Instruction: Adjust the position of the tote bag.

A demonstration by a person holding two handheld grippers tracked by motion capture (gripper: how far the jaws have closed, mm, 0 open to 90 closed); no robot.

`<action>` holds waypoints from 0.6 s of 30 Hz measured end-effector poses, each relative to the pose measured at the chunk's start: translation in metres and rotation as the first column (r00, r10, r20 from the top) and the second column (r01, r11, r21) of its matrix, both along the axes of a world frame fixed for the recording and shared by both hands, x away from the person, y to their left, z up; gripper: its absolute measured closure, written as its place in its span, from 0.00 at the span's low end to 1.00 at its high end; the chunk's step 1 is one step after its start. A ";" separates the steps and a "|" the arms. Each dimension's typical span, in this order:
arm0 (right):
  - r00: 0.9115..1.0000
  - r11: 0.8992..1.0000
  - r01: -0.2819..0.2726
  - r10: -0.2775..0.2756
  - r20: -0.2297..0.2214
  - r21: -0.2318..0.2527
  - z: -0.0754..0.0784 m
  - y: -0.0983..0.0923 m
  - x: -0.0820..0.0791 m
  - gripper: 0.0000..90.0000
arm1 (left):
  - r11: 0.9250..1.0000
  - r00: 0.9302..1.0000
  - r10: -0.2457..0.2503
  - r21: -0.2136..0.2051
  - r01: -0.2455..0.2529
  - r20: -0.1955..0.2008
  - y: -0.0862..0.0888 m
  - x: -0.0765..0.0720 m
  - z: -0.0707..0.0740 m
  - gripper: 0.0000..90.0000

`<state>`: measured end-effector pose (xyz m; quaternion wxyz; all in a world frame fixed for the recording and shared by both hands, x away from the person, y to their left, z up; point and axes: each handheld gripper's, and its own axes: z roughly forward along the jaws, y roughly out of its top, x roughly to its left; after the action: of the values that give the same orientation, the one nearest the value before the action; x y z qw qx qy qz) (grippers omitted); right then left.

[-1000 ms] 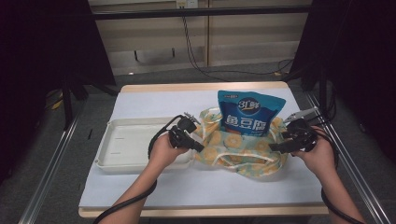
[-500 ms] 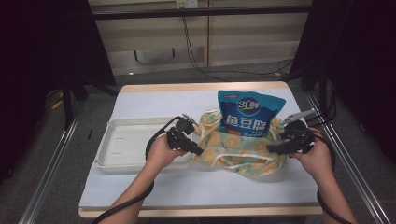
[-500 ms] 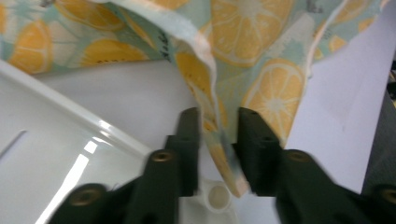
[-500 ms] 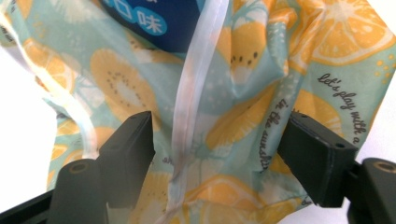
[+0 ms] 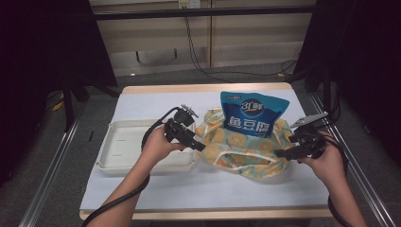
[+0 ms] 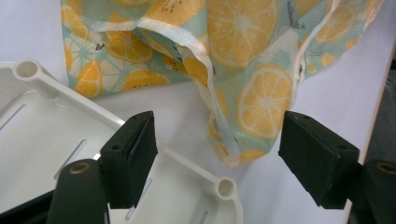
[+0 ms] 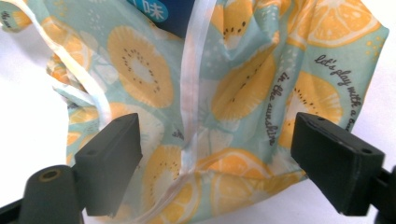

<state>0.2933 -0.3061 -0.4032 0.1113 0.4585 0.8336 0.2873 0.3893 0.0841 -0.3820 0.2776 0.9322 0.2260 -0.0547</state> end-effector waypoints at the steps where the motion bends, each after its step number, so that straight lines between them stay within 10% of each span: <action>1: 1.000 1.000 0.000 0.000 0.000 0.000 0.000 0.000 0.000 0.17 | 1.000 1.000 0.000 0.000 0.000 0.000 0.000 0.000 0.000 0.27; 16: 1.000 0.999 0.016 -0.016 0.007 0.030 0.004 -0.005 -0.012 0.09 | 0.997 0.999 0.045 -0.061 -0.045 -0.003 -0.006 0.003 0.018 0.11; 18: 1.000 0.999 0.015 -0.016 0.011 0.042 0.005 -0.008 -0.013 0.08 | 1.000 1.000 -0.021 -0.007 0.021 0.012 -0.004 0.008 0.023 0.10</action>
<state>0.2803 -0.3136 -0.3979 0.1087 0.4656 0.8230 0.3065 0.3971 0.0799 -0.3591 0.2818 0.9337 0.2143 -0.0528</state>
